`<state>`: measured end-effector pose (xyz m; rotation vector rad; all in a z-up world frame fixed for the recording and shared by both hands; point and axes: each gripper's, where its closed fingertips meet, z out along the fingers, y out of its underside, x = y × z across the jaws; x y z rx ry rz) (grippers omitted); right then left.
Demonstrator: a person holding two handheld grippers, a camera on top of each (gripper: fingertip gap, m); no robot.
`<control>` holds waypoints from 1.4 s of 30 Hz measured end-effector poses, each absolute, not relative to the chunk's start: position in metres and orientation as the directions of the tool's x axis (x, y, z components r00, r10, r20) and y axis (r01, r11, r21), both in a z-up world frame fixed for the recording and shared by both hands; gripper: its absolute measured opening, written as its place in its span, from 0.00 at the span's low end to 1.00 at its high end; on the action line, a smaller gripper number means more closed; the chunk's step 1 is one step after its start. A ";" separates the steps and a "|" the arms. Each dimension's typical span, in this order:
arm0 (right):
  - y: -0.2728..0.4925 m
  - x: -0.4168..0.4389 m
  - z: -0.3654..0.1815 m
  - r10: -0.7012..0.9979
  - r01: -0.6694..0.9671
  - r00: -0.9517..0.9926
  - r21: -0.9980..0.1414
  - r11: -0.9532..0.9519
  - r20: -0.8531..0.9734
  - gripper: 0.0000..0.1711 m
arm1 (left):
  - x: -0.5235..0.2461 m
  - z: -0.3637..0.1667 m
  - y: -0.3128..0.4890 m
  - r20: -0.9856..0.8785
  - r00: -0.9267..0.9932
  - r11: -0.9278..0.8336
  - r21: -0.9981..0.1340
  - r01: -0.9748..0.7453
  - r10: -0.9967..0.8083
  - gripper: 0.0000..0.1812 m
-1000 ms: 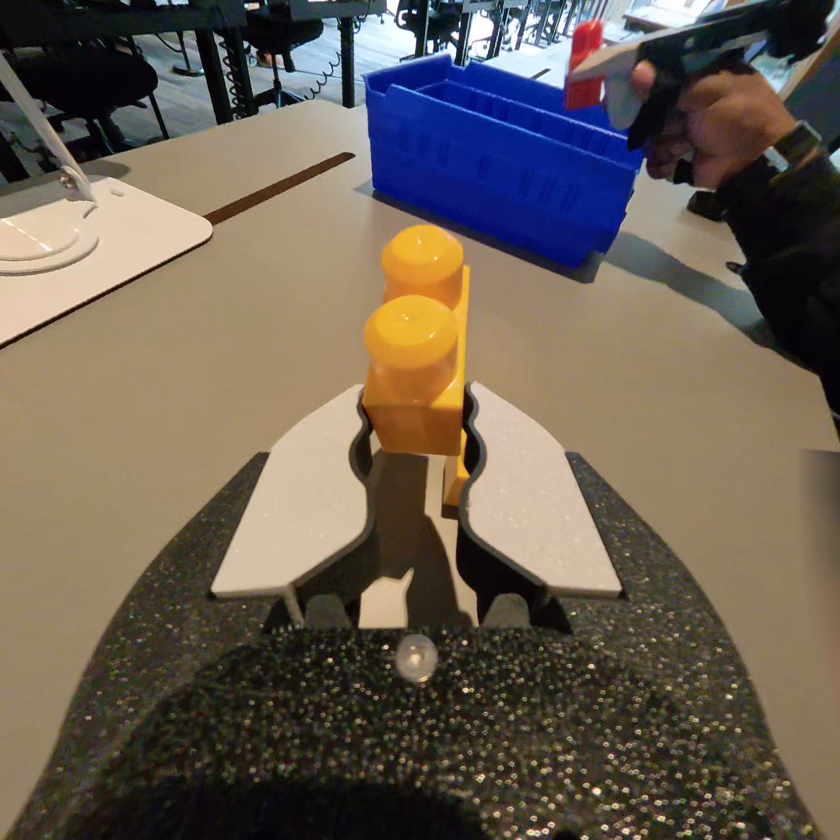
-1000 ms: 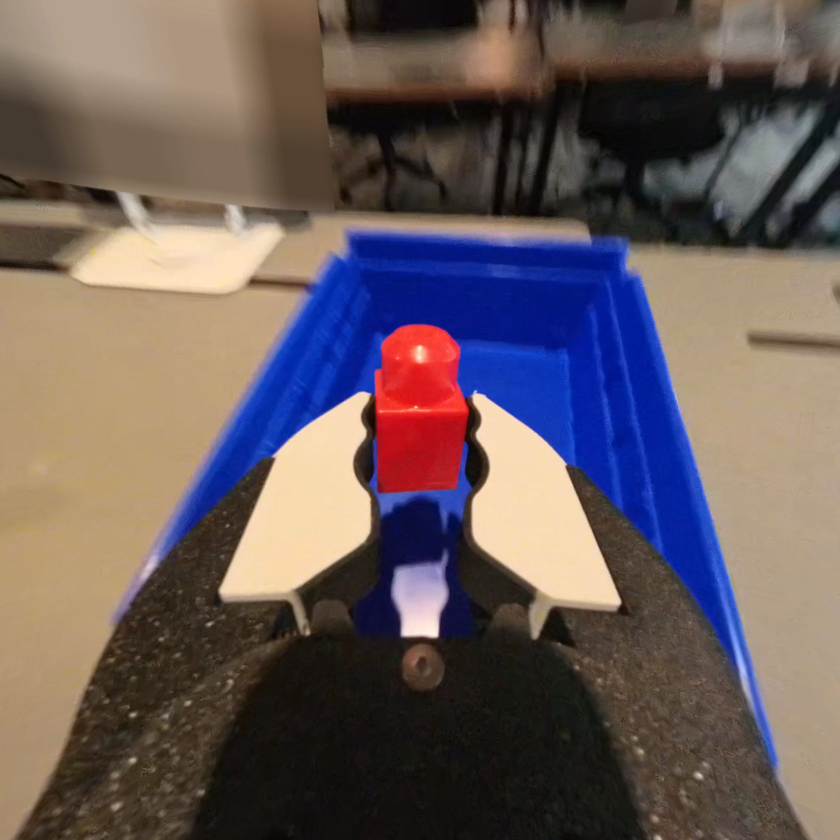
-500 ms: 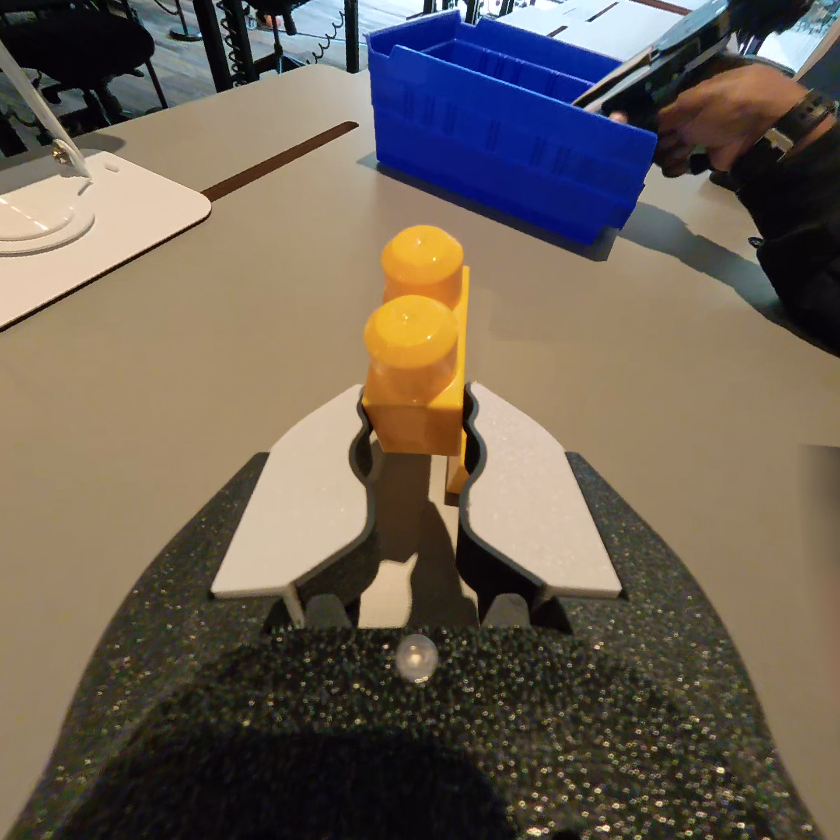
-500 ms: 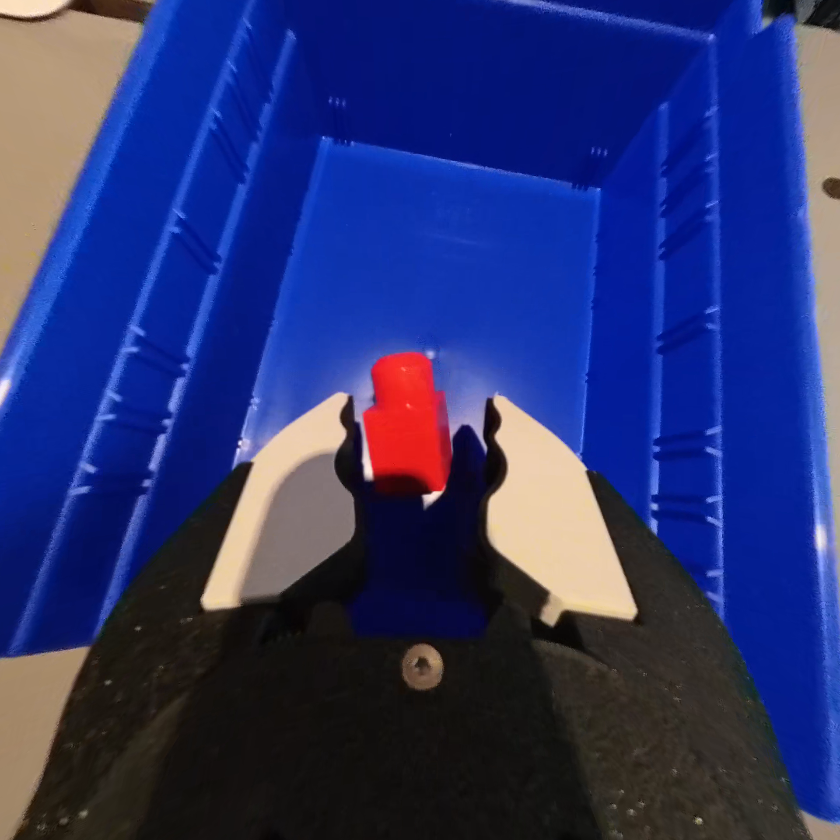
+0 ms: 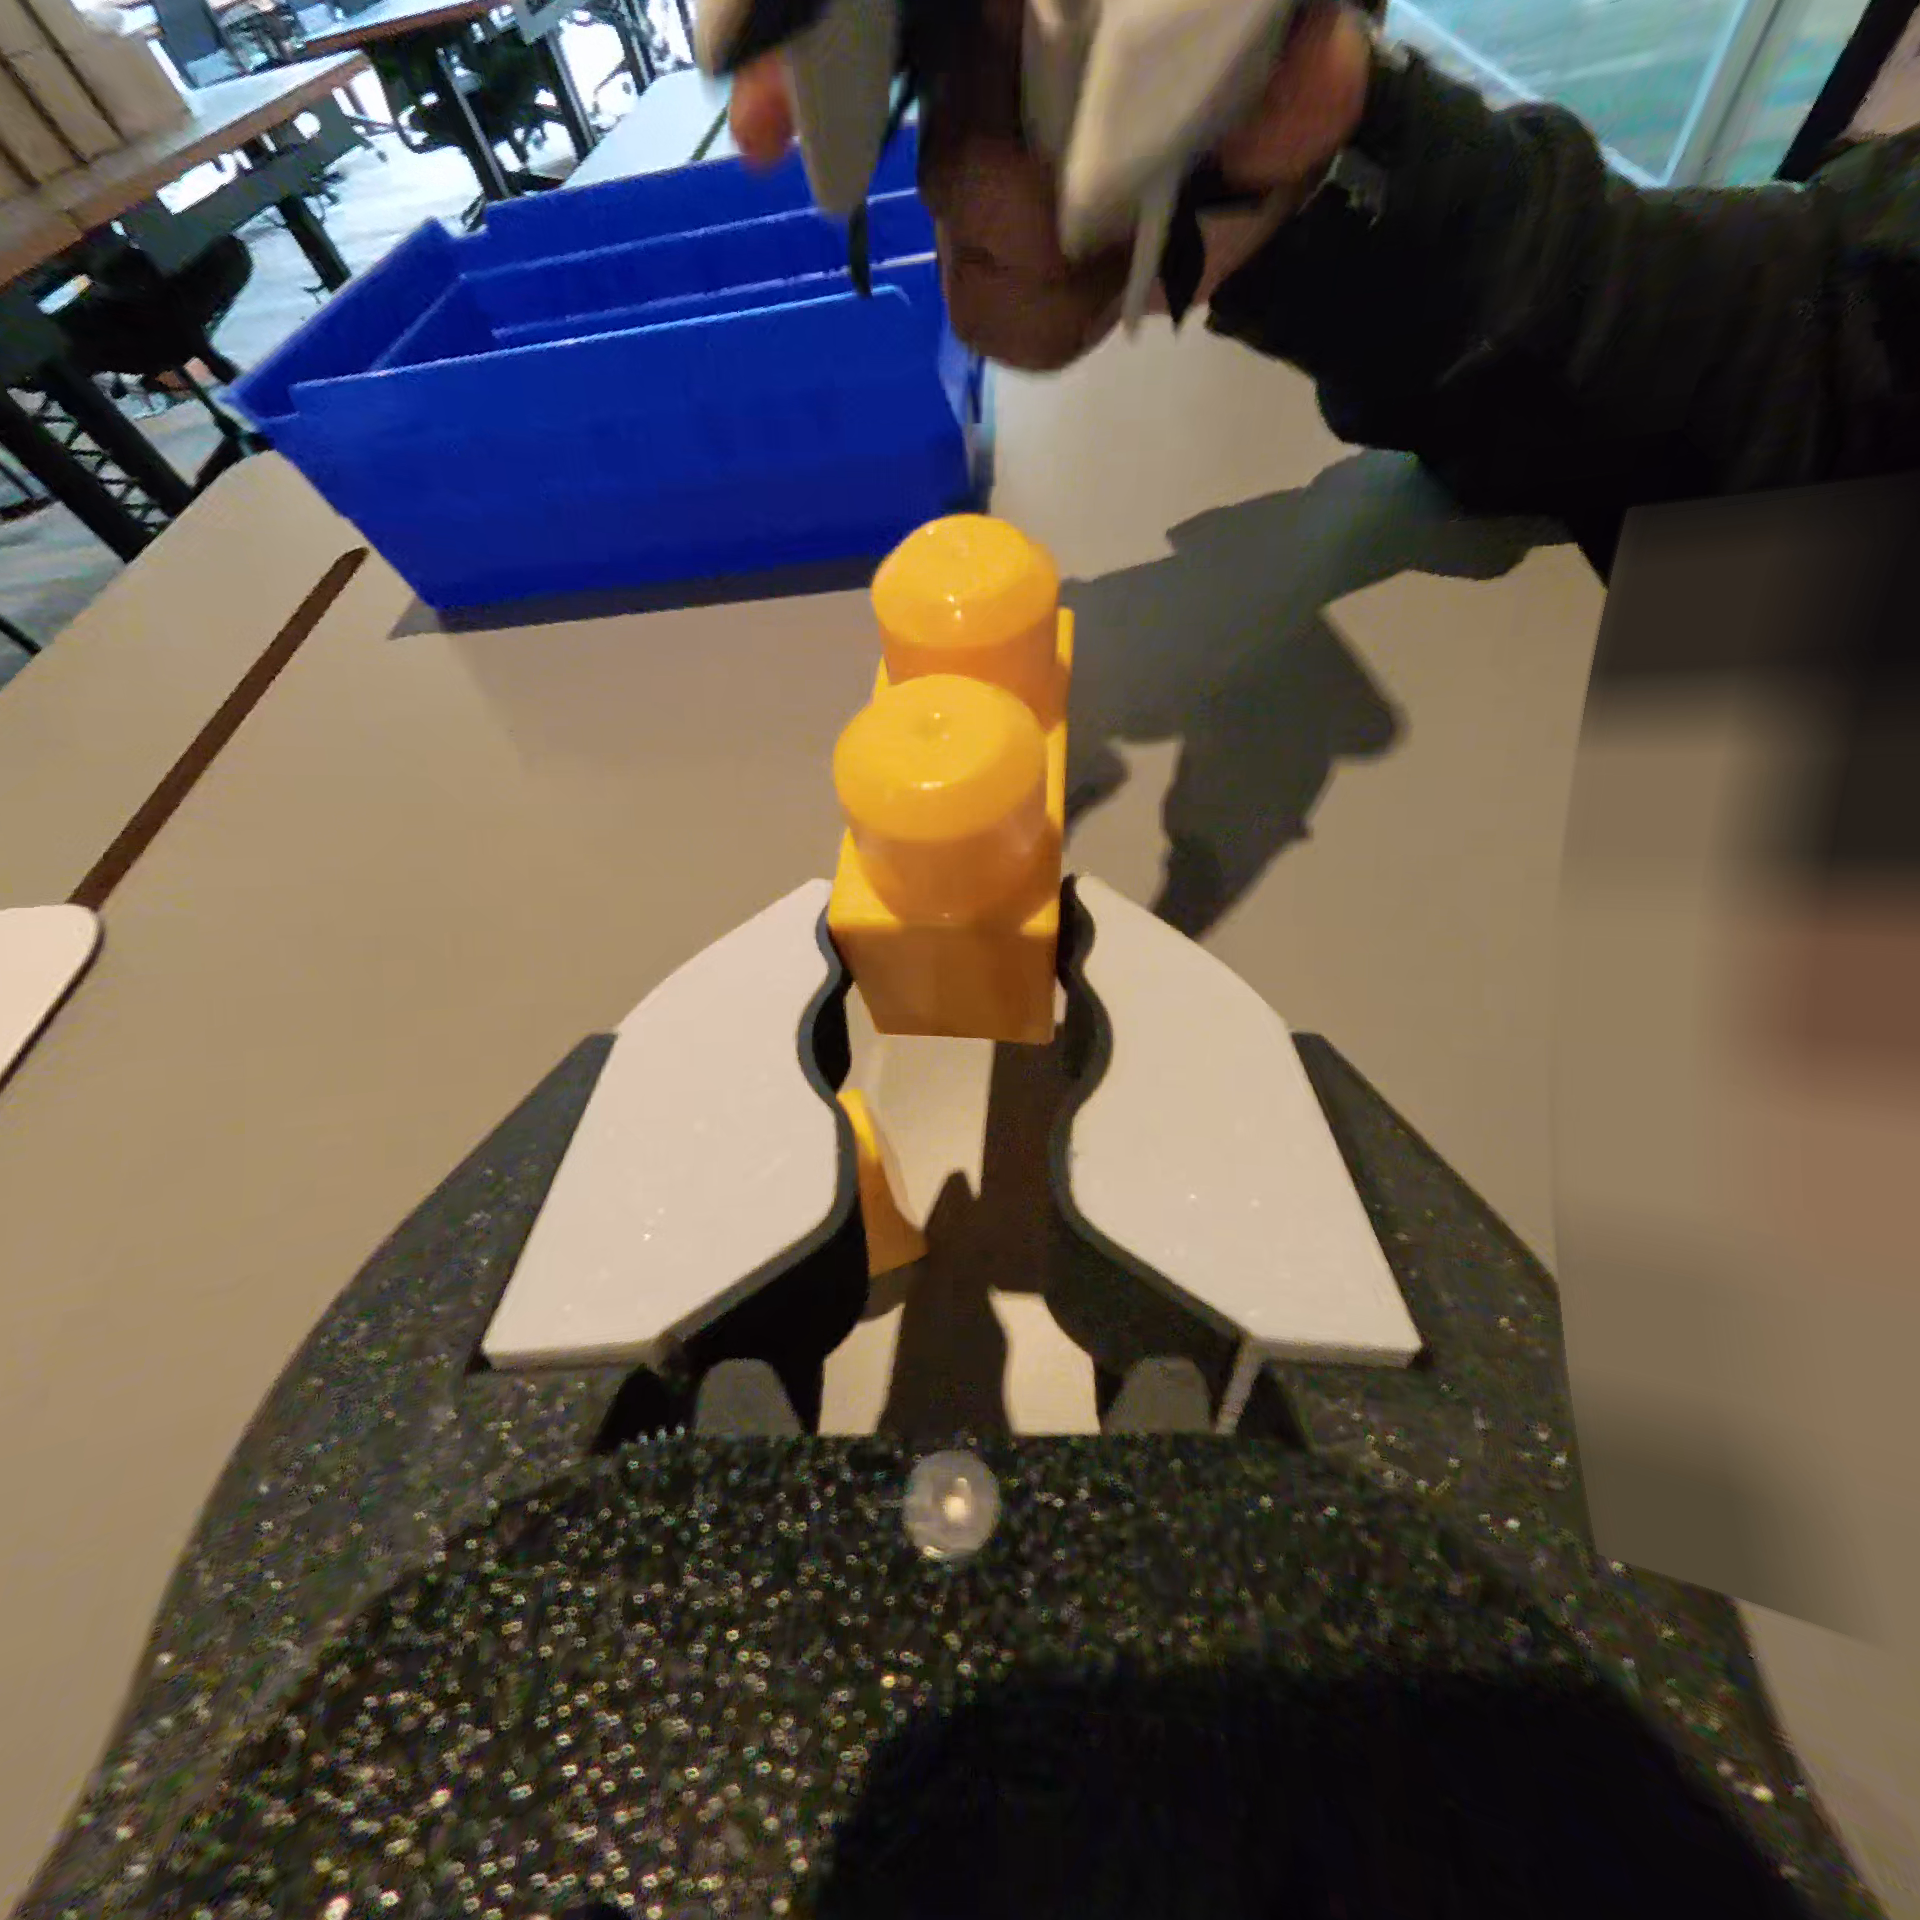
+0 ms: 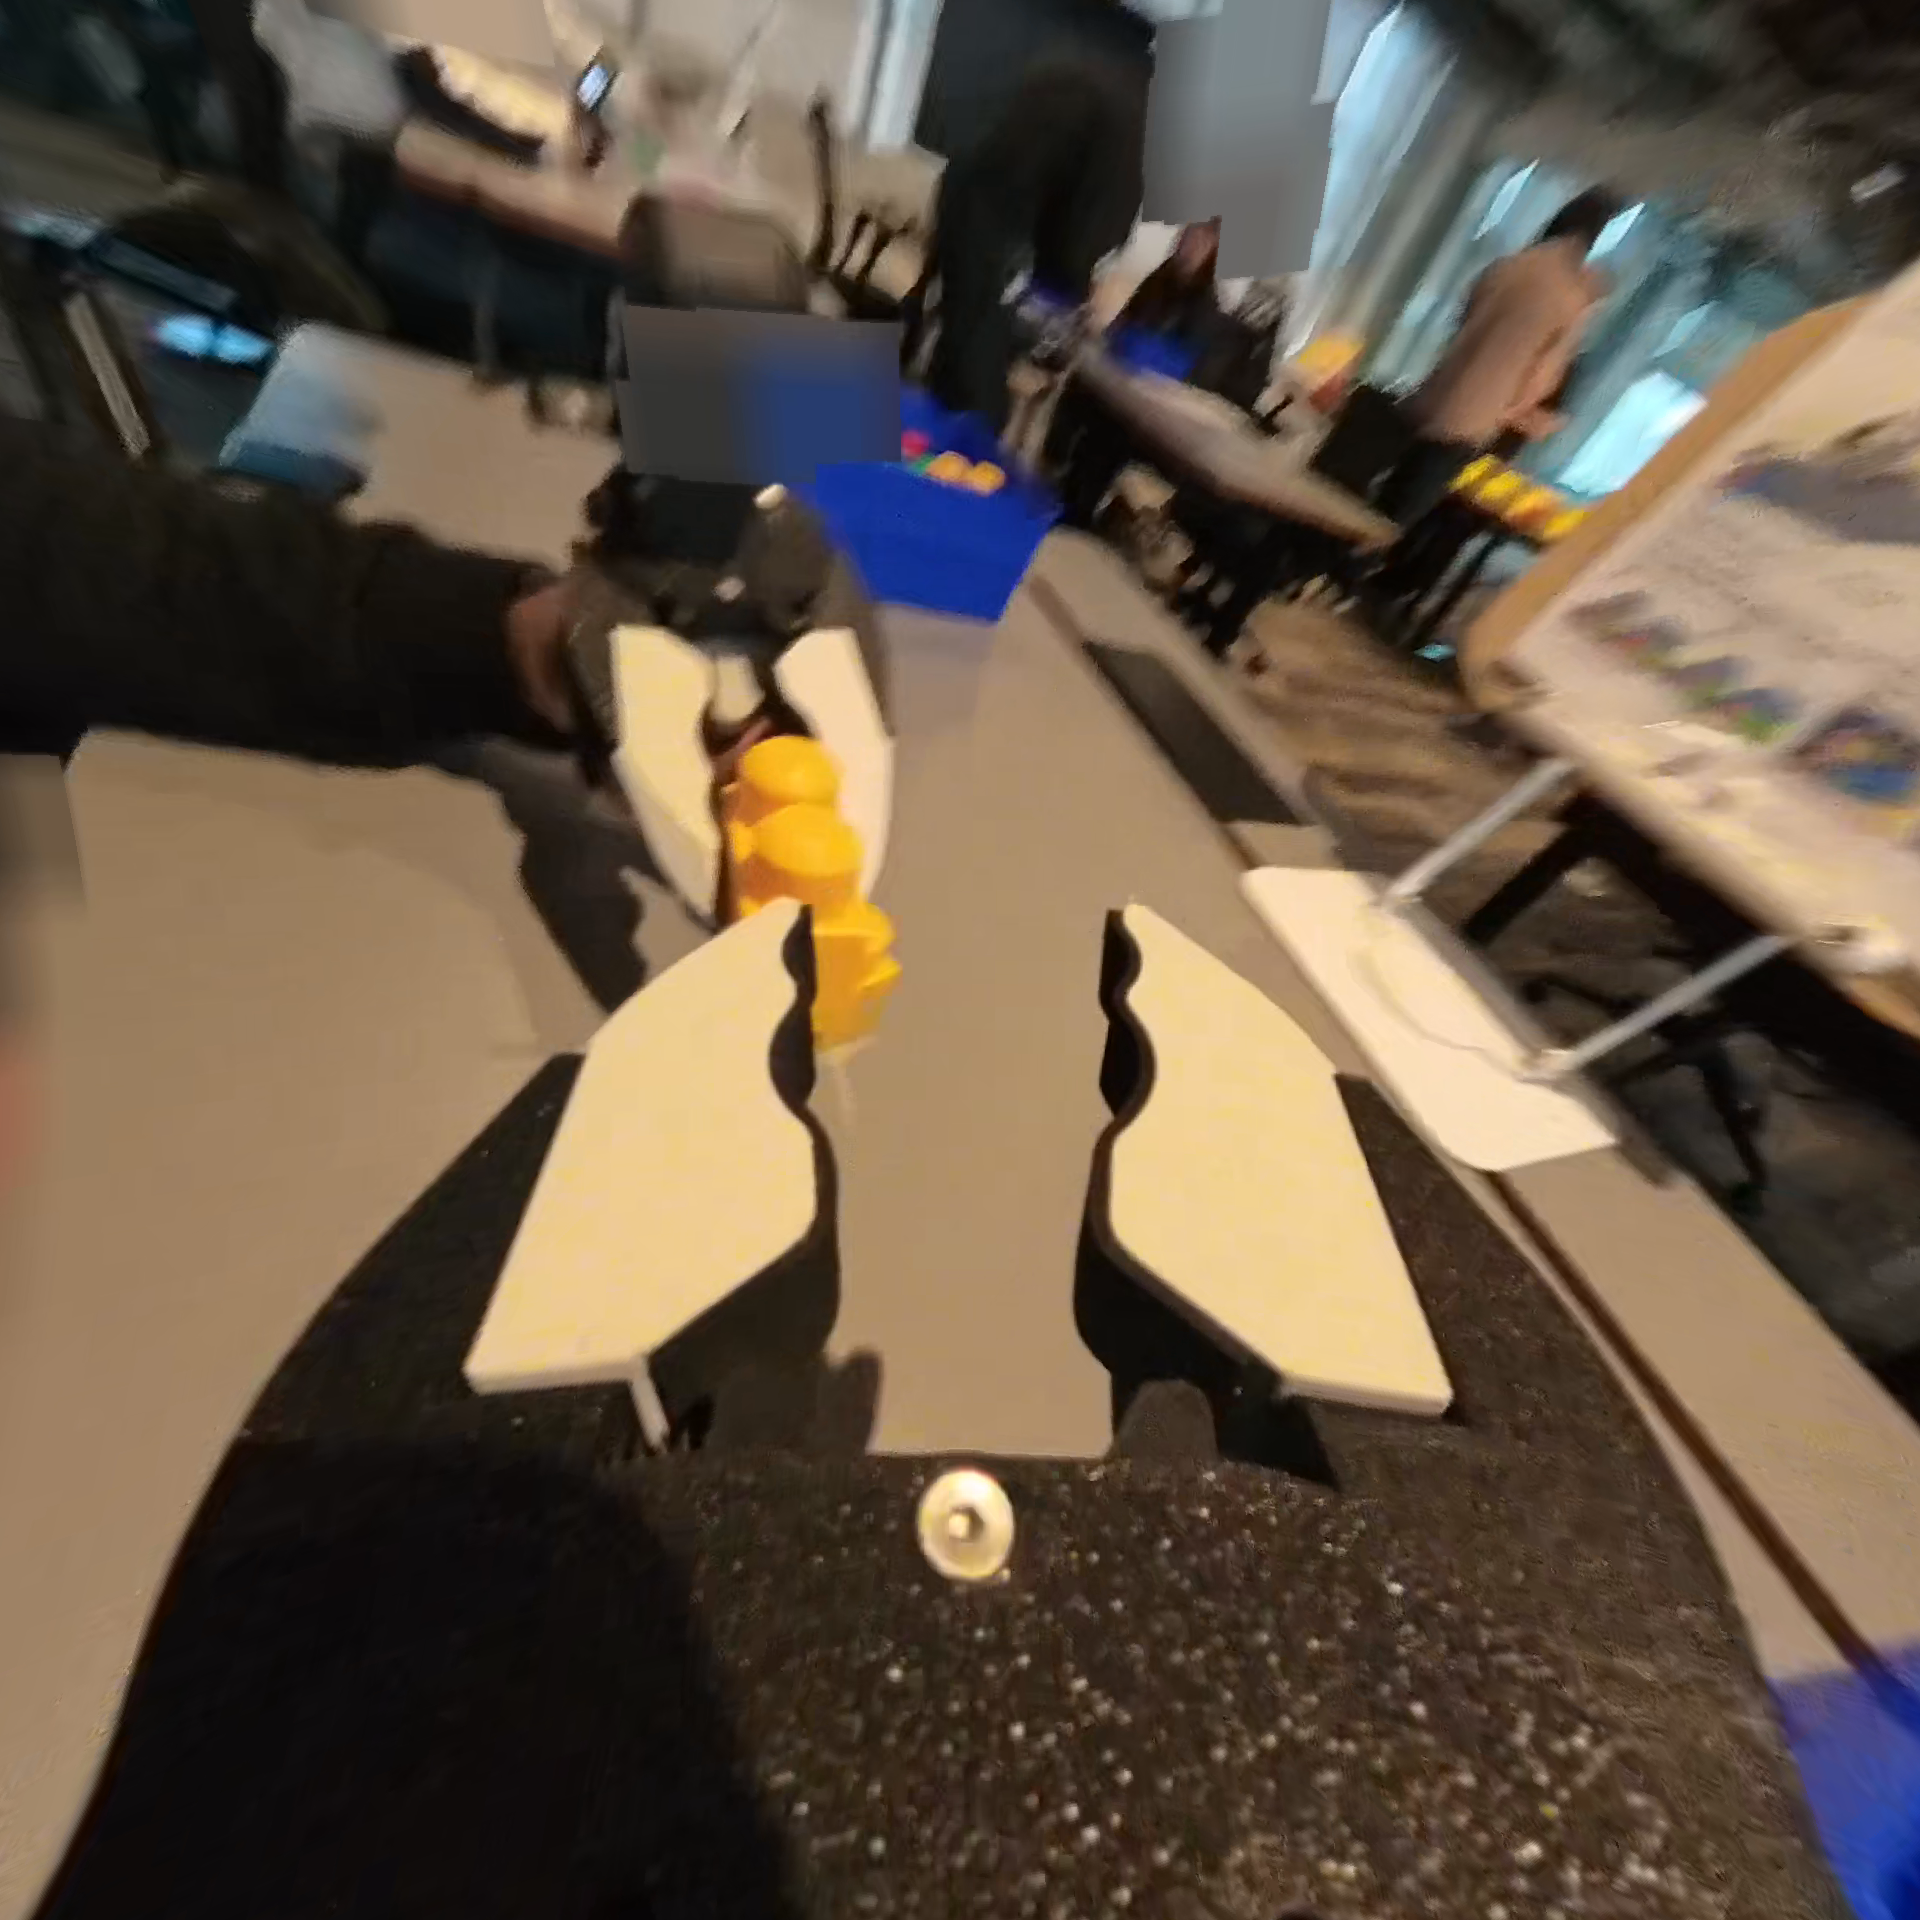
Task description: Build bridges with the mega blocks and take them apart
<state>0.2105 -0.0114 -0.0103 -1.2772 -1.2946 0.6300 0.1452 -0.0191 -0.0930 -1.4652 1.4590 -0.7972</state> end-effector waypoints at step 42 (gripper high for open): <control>0.125 0.543 -0.110 0.038 0.211 0.971 -0.765 -0.609 0.237 0.21 | 0.107 -0.118 0.047 -0.058 0.479 -0.194 -0.866 -0.460 -0.876 0.41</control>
